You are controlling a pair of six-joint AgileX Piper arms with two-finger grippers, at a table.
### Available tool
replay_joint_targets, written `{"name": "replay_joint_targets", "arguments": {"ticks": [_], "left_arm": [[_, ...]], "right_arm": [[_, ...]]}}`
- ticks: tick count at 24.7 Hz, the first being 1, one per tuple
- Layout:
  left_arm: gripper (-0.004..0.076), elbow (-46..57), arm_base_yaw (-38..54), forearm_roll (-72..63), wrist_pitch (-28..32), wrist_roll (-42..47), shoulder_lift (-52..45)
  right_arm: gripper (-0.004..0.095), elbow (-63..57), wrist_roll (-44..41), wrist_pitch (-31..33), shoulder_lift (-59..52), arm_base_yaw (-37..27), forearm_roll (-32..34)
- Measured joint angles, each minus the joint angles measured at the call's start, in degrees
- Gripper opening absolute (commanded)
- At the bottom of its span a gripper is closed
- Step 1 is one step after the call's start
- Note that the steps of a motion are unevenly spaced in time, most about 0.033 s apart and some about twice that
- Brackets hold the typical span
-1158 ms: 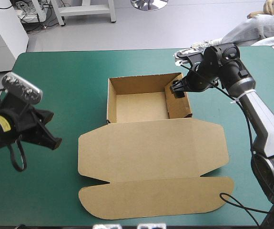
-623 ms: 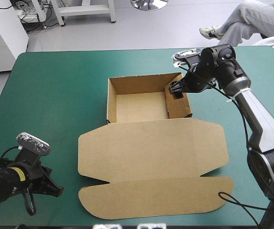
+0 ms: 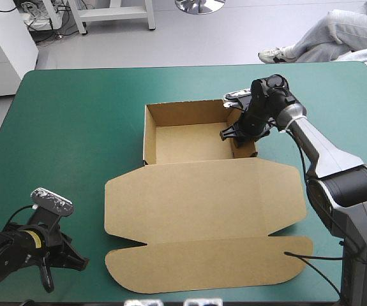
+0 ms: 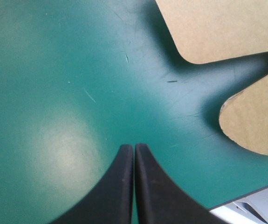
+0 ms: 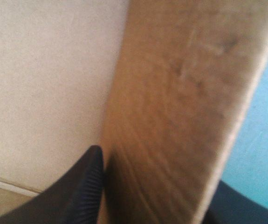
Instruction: Fold the box
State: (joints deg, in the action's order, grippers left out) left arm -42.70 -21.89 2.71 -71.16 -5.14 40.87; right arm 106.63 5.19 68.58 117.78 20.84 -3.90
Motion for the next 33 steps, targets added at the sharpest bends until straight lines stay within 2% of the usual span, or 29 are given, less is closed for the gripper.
{"name": "replay_joint_targets", "arguments": {"ticks": [2, 10, 15, 19, 22, 27, 31, 33], "left_arm": [[-0.0008, 0.0, 0.0, 0.0, 0.1, 0.0, 0.0], [-0.0008, 0.0, 0.0, 0.0, 0.5, 0.0, 0.0], [-0.0008, 0.0, 0.0, 0.0, 0.6, 0.0, 0.0], [-0.0008, 0.0, 0.0, 0.0, 0.6, 0.0, 0.0], [-0.0008, 0.0, 0.0, 0.2, 0.6, 0.0, 0.0], [-0.0008, 0.0, 0.0, 0.4, 0.6, 0.2, 0.0], [-0.0008, 0.0, 0.0, 0.4, 0.6, 0.3, 0.0], [-0.0008, 0.0, 0.0, 0.4, 0.6, 0.4, 0.0]], "right_arm": [[-0.0013, 0.0, 0.6, -0.1, 0.0, 0.0, 0.3], [-0.0019, 0.0, 2.4, -0.2, 0.1, -0.6, 2.8], [-0.0019, 1.2, 1.9, -0.1, 0.2, -3.8, 4.2], [-0.0019, 4.6, 2.3, -0.1, 0.3, -9.4, 5.4], [-0.0019, 8.9, 2.6, -0.2, 0.3, -17.7, 7.8], [-0.0019, 10.1, 4.2, -2.0, 0.4, -29.7, 8.2], [-0.0019, 10.1, 4.3, -5.4, 0.5, -37.8, 7.6], [-0.0019, 10.1, 4.3, -5.8, 0.8, -39.8, 7.5]]}}
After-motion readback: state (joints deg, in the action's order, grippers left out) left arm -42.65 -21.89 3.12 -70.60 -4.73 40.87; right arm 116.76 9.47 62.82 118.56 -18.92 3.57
